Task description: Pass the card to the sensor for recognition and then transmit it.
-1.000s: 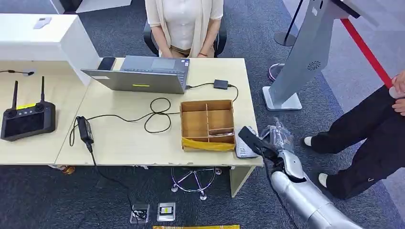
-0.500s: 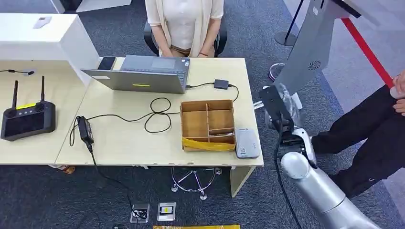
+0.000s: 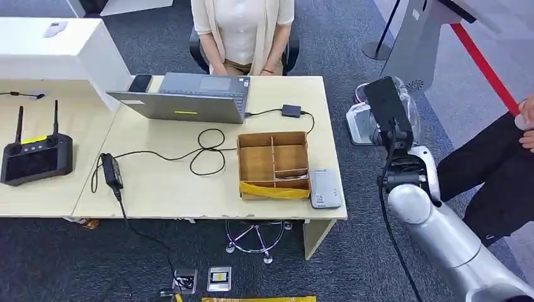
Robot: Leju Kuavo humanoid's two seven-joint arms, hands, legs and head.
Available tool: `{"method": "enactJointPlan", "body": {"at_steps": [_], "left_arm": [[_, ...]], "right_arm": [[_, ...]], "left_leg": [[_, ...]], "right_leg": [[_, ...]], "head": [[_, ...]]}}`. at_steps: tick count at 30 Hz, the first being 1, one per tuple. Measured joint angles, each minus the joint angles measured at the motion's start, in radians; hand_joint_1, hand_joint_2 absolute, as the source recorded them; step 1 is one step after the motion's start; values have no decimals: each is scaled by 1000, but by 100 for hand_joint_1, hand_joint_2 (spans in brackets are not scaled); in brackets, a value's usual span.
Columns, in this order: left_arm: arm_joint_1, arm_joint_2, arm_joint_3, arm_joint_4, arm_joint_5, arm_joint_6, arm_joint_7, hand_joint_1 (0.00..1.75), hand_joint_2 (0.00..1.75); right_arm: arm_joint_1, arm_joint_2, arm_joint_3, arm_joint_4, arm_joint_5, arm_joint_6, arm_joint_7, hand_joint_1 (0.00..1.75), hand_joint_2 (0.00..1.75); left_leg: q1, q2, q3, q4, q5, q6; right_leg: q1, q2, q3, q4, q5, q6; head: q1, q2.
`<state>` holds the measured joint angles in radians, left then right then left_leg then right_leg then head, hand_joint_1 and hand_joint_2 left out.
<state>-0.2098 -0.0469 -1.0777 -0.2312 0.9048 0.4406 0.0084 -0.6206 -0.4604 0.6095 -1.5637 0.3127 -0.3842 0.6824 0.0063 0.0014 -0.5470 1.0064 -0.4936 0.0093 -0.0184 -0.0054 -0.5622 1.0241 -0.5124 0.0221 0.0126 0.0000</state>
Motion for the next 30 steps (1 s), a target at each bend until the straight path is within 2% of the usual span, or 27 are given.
{"method": "enactJointPlan", "body": {"at_steps": [5, 13, 15, 16, 17, 18, 22, 30], "left_arm": [[-3, -8, 0, 0, 5, 7, -1, 0, 0], [-3, -10, 0, 0, 5, 7, -1, 0, 0], [-6, -13, 0, 0, 6, 13, -1, 0, 0], [-10, -22, 0, 0, 7, 20, -1, 0, 0], [-16, -36, 3, 0, 16, 31, -2, 0, 0], [-18, -41, 3, 0, 10, 38, -2, 0, 0], [-32, -57, 3, 0, -13, 40, 2, 0, 0], [-45, -70, 3, 0, -29, 39, 13, 0, 0]], "right_arm": [[-29, 0, 34, 12, 32, 26, 11, 175, 175], [-32, 1, 38, 14, 36, 28, 12, 175, 175], [-55, 3, 54, 33, 61, 47, 13, 175, 175], [-73, 8, 74, 65, 108, 81, 14, 175, 175], [-96, 56, 88, 153, 363, 271, 15, 175, 175], [-100, 86, 85, 198, 465, 338, 16, 175, 175], [-98, 129, 65, 241, 538, 393, 16, 175, 175], [-94, 183, 29, 309, 597, 395, 16, 175, 175]], "left_leg": [[0, 0, -1, 0, 0, 0], [0, 0, -1, 0, 0, 0], [0, 0, -2, 0, 0, 0], [0, 0, -2, 0, 0, 0], [0, -1, -2, 0, 0, 0], [0, -1, -2, 0, 0, 0], [0, -1, -2, 0, 0, 0], [0, -1, -2, 0, 0, 0]], "right_leg": [[0, 0, -1, 0, 0, 0], [0, 0, -1, 0, 0, 0], [0, 0, -1, 0, 0, 0], [0, 0, -1, 0, 0, 0], [0, -1, -1, 0, 0, 0], [0, -2, -1, 0, 0, 0], [0, -2, -2, 0, 0, 0], [0, -1, -2, 0, 0, 0]], "head": [[0, 0], [0, 0], [-1, 0], [0, 0], [0, 0], [-1, 0], [0, 0], [0, 0]]}}
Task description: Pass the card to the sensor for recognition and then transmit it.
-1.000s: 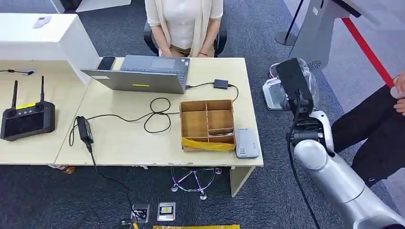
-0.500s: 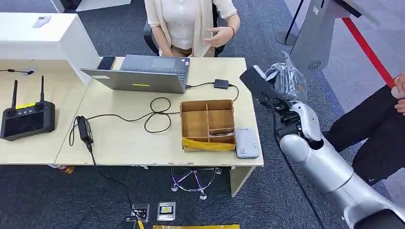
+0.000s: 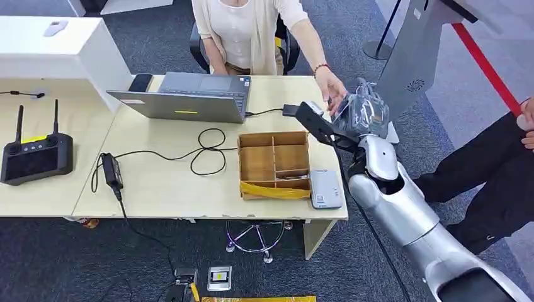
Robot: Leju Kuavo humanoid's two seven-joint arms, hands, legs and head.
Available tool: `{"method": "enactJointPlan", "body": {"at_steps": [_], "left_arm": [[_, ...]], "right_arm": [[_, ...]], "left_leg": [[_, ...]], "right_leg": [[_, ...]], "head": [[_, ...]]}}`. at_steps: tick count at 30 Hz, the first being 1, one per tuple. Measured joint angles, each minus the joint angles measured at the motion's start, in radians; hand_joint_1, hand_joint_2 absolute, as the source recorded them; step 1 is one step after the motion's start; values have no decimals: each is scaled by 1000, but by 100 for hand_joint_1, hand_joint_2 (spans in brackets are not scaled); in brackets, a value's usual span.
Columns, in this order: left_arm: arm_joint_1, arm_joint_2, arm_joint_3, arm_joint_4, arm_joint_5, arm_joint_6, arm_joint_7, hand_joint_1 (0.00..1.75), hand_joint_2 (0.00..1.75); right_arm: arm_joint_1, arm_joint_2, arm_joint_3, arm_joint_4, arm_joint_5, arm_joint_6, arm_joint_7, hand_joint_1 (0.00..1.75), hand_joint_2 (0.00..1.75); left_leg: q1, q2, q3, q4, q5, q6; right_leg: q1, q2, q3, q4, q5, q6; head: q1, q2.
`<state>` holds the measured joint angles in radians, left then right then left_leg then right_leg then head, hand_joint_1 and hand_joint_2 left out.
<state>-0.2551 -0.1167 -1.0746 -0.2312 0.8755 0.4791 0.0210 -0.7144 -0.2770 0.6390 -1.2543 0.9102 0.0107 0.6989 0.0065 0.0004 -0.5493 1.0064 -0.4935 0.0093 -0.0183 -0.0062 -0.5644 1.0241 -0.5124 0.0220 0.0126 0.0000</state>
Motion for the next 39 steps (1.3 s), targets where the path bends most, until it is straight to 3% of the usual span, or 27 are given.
{"method": "enactJointPlan", "body": {"at_steps": [7, 15, 16, 28, 35, 39], "left_arm": [[-15, -6, 0, 0, -28, 0, 48, 0, 0], [-22, -8, 0, 0, -35, -7, 53, 0, 0], [-22, -8, 0, 0, -37, -7, 53, 0, 0], [-23, -11, 0, 0, -50, -7, 71, 0, 0], [-23, -10, 0, 1, -56, 0, 71, 0, 0], [-22, -8, 0, 1, -48, 0, 62, 0, 0]], "right_arm": [[0, 36, -27, 66, 13, -26, 0, 175, 175], [-3, 53, -31, 124, -37, -99, 0, 175, 175], [-3, 55, -31, 128, -38, -101, 0, 0, 0], [6, 57, -47, 156, -107, -101, -3, 0, 0], [6, 58, -40, 156, -124, -139, -3, 0, 0], [7, 54, -38, 154, -122, -147, -42, 0, 0]], "left_leg": [[0, 0, 0, 0, 0, 0], [0, 0, 0, 0, 0, 0], [0, 0, 0, 0, 0, 0], [0, 0, 0, 0, 0, 0], [0, 0, 0, 0, 0, 0], [0, 1, 0, 0, 0, 0]], "right_leg": [[0, 0, 0, 0, 0, 0], [0, 0, 0, 0, 0, 0], [0, 0, 0, 0, 0, 0], [0, 1, 0, 0, 0, 0], [0, 1, 0, 0, 0, 0], [0, 1, -1, 0, 0, 0]], "head": [[0, 0], [0, 0], [0, 0], [0, 0], [0, 0], [0, 0]]}}
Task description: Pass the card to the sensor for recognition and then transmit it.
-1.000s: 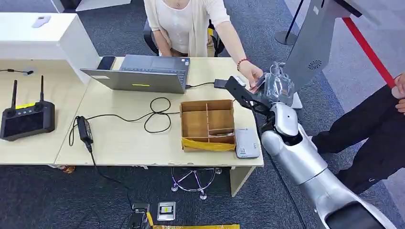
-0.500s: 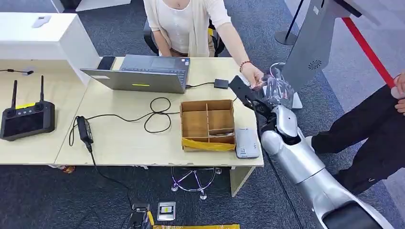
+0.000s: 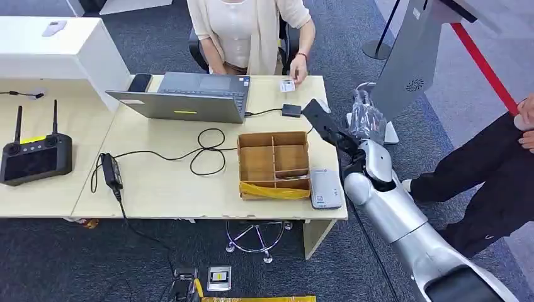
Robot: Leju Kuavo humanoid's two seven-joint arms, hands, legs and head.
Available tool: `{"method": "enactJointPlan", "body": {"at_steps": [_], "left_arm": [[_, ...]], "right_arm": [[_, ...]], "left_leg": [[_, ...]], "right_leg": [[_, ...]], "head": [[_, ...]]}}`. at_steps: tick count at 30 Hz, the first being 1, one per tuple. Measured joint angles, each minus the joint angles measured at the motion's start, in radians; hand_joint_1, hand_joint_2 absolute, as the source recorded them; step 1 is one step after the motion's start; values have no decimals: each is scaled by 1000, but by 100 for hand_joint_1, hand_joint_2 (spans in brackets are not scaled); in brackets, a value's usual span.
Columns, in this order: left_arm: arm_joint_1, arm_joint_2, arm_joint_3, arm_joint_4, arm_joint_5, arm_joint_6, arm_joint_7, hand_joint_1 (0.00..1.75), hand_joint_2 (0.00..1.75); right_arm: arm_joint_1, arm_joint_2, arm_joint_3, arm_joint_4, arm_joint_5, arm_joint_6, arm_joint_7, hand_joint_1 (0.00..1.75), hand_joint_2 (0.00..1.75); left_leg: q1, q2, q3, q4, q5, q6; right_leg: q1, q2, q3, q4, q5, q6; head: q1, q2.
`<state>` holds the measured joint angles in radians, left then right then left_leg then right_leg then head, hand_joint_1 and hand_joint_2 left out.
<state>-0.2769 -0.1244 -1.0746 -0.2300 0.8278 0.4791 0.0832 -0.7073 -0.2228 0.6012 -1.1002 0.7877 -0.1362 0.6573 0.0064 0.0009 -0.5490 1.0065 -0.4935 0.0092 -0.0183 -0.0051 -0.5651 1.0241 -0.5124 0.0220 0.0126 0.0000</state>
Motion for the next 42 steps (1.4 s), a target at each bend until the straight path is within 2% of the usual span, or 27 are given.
{"method": "enactJointPlan", "body": {"at_steps": [7, 11, 19, 25, 30, 36, 42], "left_arm": [[8, 7, 0, 3, 10, -3, -25, 0, 0], [18, 14, 0, 3, 16, 0, -32, 0, 0], [38, 40, 8, 7, 19, 1, -53, 0, 0], [45, 55, 24, 9, 37, -31, -88, 0, 0], [46, 64, 39, 10, 47, -54, -118, 0, 0], [46, 74, 57, 13, 50, -39, -114, 0, 0], [55, 81, 79, 13, 76, -24, -118, 0, 0]], "right_arm": [[28, -50, 5, -36, 11, 0, -8, 0, 0], [79, -98, -4, -78, -5, -16, -7, 0, 0], [175, -195, -32, -236, -4, -40, -30, 0, 0], [193, -239, -37, -347, 6, -6, -24, 0, 0], [192, -249, -28, -421, -21, 0, -39, 0, 0], [184, -248, 8, -467, 42, -29, -3, 0, 0], [186, -236, 63, -472, 8, -113, -1, 0, 0]], "left_leg": [[0, 1, 0, 0, 0, 0], [0, -1, 0, 0, 0, 0], [0, 1, 0, 0, 0, 0], [0, 1, 0, 0, 0, 0], [0, 1, 0, 0, 0, 0], [0, 0, -1, 0, 0, 0], [0, 0, -1, 0, 0, 0]], "right_leg": [[0, 1, 0, 0, 0, 0], [0, -2, 0, 0, 0, 0], [0, 0, 0, 0, 0, 0], [0, 0, 0, 0, 0, 0], [0, 0, 0, 0, 0, 0], [0, 0, 0, 0, 0, 0], [0, 0, 0, 0, 0, 0]], "head": [[0, 0], [0, 0], [0, 0], [0, 0], [0, 0], [0, 0], [0, 0]]}}
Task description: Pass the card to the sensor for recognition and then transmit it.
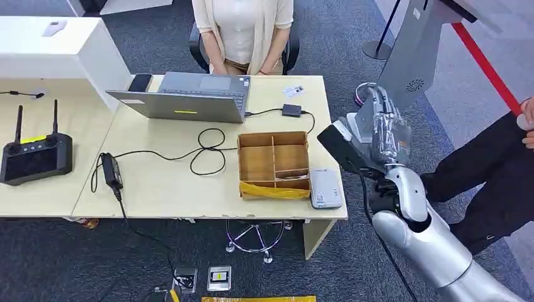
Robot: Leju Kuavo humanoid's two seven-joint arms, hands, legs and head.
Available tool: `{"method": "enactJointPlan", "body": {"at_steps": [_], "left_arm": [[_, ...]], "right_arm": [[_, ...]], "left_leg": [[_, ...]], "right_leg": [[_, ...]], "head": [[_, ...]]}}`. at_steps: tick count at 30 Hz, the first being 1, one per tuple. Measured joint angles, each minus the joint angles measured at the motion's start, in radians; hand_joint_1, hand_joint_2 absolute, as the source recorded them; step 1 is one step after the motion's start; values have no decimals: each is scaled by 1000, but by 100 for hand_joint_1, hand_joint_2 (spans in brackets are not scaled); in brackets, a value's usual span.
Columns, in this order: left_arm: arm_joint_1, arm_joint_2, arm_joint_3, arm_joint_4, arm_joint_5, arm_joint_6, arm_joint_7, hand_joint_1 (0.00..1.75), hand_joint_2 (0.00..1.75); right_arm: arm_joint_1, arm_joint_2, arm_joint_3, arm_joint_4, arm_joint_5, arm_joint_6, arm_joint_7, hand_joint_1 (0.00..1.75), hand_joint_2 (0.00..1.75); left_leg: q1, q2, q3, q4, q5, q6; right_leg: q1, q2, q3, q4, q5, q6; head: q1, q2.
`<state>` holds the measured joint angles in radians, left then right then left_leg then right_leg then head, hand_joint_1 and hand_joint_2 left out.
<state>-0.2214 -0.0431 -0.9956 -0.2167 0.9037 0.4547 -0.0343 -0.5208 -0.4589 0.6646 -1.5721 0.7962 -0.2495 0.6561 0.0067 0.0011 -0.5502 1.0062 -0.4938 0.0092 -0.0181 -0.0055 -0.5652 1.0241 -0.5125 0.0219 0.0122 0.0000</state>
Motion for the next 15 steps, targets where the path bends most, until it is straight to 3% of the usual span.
{"method": "enactJointPlan", "body": {"at_steps": [4, 11, 12, 15], "left_arm": [[11, 4, 19, 0, 12, 11, -5, 0, 0], [21, 10, 46, 1, 29, 10, -12, 0, 0], [23, 11, 50, 1, 32, 10, -13, 0, 0], [26, 12, 54, 2, 35, 10, -17, 0, 0]], "right_arm": [[-2, 10, 50, 13, 66, -31, 14, 0, 0], [-18, 47, 124, 59, 54, -44, -13, 0, 0], [-20, 52, 134, 66, 53, -44, -13, 0, 175], [-23, 62, 151, 77, 53, -43, -16, 0, 175]], "left_leg": [[0, 0, 0, 0, 0, 0], [0, 0, -1, 0, 0, 0], [0, 0, 0, 0, 0, 0], [0, -1, -1, 0, 0, 0]], "right_leg": [[0, 0, 0, 0, 0, 0], [0, 0, 0, 0, 0, 0], [0, 0, 0, 0, 0, 0], [0, -1, 0, 0, 0, 0]], "head": [[0, 0], [0, 0], [0, 0], [0, 0]]}}
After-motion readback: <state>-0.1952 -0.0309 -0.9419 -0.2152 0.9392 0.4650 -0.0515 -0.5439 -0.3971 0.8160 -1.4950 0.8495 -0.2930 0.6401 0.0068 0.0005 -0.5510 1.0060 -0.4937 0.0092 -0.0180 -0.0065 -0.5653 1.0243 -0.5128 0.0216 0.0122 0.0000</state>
